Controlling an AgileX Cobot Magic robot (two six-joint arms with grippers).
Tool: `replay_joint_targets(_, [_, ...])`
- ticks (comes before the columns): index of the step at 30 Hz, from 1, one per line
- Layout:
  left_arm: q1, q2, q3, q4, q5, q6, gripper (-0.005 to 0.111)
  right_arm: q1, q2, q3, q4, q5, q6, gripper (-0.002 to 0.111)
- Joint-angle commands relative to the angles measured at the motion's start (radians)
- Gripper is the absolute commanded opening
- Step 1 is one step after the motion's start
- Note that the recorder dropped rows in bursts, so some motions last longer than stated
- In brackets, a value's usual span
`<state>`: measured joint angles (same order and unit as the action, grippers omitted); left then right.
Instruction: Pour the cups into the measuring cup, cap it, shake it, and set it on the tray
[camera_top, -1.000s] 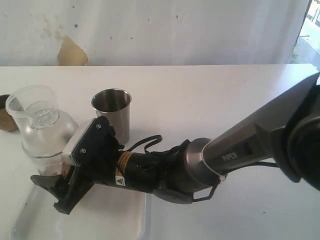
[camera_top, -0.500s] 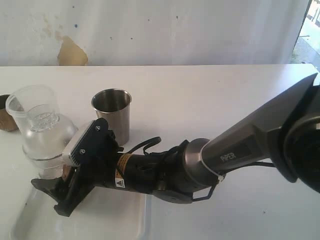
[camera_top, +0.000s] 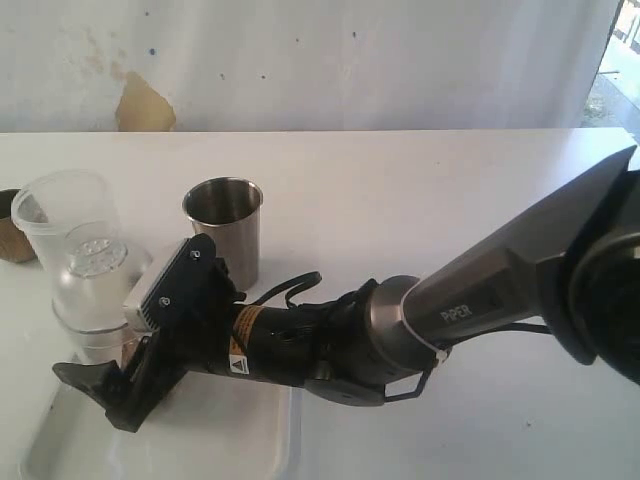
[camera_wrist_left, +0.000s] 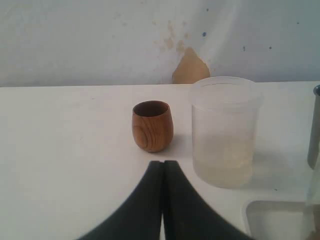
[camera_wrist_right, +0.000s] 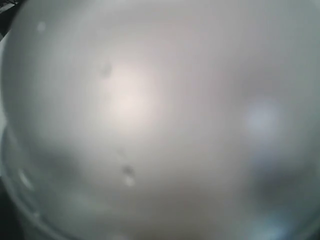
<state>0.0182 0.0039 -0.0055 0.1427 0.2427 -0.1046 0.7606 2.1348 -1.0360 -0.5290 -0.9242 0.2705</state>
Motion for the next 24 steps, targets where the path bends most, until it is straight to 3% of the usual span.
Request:
replay_joint_targets(1, [-0.003,-0.004,0.006,0.003,-0.005,-0.001,0.000,-0.004,-0.009,-0.004,-0.003,-0.006,-0.005,0.105])
replay_joint_targets(24, [-0.003,-0.004,0.006,0.003,-0.005,-0.001,0.000,-0.023,-0.104,-0.004,-0.005,-0.006,-0.005,0.105])
